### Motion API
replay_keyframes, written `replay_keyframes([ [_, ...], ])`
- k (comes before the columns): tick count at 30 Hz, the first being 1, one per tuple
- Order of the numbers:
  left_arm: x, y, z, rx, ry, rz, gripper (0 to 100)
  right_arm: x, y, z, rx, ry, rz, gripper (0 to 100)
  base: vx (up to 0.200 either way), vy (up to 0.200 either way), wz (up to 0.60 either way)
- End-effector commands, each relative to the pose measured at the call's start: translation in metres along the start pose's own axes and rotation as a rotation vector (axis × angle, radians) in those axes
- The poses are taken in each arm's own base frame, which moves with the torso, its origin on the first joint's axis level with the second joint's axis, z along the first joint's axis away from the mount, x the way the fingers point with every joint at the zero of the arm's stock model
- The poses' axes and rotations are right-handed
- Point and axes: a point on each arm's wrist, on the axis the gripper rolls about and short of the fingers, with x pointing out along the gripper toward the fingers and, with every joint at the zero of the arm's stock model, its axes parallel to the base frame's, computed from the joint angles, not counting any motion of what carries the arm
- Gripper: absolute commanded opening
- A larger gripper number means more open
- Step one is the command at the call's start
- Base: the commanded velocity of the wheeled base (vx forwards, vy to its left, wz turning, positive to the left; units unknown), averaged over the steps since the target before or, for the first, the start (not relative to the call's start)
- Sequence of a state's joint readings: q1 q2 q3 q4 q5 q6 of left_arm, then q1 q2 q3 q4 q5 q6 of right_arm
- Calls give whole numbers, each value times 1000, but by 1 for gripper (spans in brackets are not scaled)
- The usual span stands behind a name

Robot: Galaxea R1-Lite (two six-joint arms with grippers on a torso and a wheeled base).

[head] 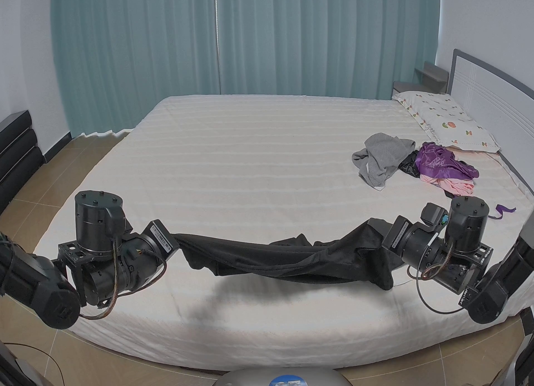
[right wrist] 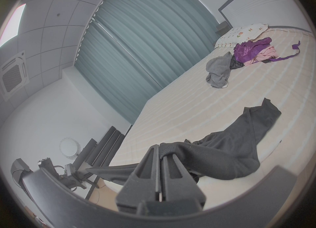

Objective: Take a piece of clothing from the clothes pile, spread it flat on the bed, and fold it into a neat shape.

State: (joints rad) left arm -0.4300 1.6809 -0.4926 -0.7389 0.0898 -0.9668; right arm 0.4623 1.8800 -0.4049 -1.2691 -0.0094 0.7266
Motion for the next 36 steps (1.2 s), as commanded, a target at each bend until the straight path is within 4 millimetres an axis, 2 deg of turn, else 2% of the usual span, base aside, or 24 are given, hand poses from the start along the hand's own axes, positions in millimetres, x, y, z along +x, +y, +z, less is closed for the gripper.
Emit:
replay_keyframes([
  [1, -18, -6, -6, 22, -19, -28, 0, -34, 20, 10, -6, -41, 84, 0, -200, 0, 0],
  [2, -25, -8, -5, 29, -37, -35, 0, -44, 25, 13, -6, -57, 109, 0, 0, 0, 0],
  [3, -26, -9, -5, 31, -39, -37, 0, -45, 26, 14, -6, -59, 112, 0, 0, 0, 0],
  [6, -56, -16, -1, 89, -58, -62, 0, -77, 41, 27, -19, -122, 190, 0, 0, 0, 0],
  [8, -65, -19, 2, 108, -64, -75, 0, -86, 45, 31, -27, -139, 205, 0, 0, 0, 0],
  [10, -87, -30, 11, 125, -98, -133, 0, -103, 51, 43, -56, -175, 217, 0, 0, 0, 0],
  [11, -87, -30, 11, 125, -98, -133, 0, -103, 51, 43, -56, -175, 217, 0, 0, 0, 0],
  [13, -105, -44, 26, 119, -145, -174, 0, -121, 64, 60, -60, -234, 261, 0, 0, 0, 0],
  [16, -111, -57, 39, 137, -150, -156, 0, -135, 79, 78, -58, -288, 308, 0, 0, 0, 0],
  [17, -111, -57, 39, 137, -150, -156, 0, -135, 79, 78, -58, -288, 308, 0, 0, 0, 0],
  [18, -112, -64, 45, 137, -153, -149, 0, -136, 89, 90, -57, -307, 318, 0, 0, 0, 0],
  [20, -113, -69, 48, 135, -162, -158, 0, -136, 92, 96, -57, -314, 314, 0, 0, 0, 0],
  [21, -110, -76, 53, 133, -168, -166, 0, -131, 97, 109, -60, -331, 289, 0, 0, 0, 0],
  [23, -107, -81, 58, 128, -180, -170, 0, -123, 99, 119, -61, -343, 265, 0, 100, 0, 0],
  [25, -100, -90, 69, 119, -205, -174, 0, -103, 99, 137, -62, -373, 223, 0, 200, 0, 0],
  [28, -90, -98, 76, 115, -215, -172, 0, -80, 94, 150, -63, -397, 177, 0, 200, 0, 0],
  [30, -75, -104, 81, 115, -208, -159, 0, -54, 87, 163, -76, -418, 130, 0, 200, 0, 0],
  [31, -74, -104, 81, 115, -208, -157, 0, -53, 86, 163, -76, -417, 127, 0, 200, 0, 0],
  [32, -66, -107, 85, 111, -213, -151, 0, -40, 80, 168, -84, -419, 103, 0, 200, 0, 0],
  [33, -66, -107, 85, 111, -213, -151, 0, -40, 80, 168, -84, -419, 103, 0, 200, 0, 0],
  [34, -51, -108, 90, 107, -214, -132, 0, -17, 70, 171, -83, -413, 69, 0, 200, 0, 0],
  [36, -36, -108, 91, 107, -210, -115, 0, 1, 63, 169, -79, -401, 45, 0, 200, 0, 0],
])
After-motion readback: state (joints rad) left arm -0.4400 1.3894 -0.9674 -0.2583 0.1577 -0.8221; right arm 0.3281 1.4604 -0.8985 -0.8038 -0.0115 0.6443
